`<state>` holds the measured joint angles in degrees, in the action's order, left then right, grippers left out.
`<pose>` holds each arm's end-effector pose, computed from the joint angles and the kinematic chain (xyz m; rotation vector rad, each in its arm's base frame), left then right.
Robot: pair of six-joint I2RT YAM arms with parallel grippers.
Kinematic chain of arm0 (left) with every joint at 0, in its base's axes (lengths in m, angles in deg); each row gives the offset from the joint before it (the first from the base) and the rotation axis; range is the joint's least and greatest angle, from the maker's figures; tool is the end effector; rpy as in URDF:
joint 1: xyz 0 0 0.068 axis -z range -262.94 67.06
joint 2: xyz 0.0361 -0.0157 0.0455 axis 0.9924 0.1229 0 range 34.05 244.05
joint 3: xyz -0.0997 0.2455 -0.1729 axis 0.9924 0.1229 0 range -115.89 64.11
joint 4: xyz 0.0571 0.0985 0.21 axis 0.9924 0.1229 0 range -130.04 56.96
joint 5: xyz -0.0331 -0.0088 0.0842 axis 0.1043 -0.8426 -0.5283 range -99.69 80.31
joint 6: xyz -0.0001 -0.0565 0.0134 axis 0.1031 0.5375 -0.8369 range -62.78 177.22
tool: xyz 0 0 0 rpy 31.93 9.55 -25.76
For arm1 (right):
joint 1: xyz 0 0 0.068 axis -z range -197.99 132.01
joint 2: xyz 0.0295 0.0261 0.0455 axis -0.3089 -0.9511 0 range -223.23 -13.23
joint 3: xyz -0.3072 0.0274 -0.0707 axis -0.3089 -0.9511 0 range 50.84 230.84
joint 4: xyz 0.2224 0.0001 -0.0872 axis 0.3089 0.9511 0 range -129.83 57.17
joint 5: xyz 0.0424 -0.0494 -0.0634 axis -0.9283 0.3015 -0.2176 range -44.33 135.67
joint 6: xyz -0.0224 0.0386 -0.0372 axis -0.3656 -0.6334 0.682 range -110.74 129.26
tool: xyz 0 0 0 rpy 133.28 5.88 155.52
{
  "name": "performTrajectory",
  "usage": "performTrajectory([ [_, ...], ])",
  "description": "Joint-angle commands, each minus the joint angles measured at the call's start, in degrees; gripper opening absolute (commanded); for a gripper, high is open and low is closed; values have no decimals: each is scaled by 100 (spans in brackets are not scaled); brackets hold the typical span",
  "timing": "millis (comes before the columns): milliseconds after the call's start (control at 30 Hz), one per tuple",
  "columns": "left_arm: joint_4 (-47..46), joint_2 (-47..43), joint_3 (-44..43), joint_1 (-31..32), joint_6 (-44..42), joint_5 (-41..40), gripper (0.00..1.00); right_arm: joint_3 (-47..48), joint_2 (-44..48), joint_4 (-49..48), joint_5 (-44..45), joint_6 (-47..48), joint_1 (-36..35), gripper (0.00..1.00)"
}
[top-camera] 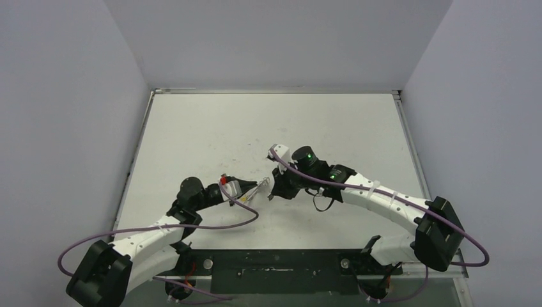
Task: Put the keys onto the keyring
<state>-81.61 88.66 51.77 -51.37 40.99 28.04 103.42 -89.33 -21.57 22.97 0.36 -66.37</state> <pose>0.1159 -0.1012 0.2599 1.1012 1.1997 -0.7259 0.1579 0.2020 0.3053 -1.0209 2.2018 0.9445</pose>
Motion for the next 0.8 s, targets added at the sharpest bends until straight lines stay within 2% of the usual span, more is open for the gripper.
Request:
performTrajectory([
  [0, -715, 96, 4, 55, 198, -25, 0, 308, -11, -498, -576, 258, 30, 0],
  [433, -759, 212, -5, 112, 205, -71, 0, 636, -223, -737, -872, 279, -57, 0],
  [767, -686, 193, -5, 152, 140, -117, 0, 786, -397, -616, -224, 164, -58, 0],
])
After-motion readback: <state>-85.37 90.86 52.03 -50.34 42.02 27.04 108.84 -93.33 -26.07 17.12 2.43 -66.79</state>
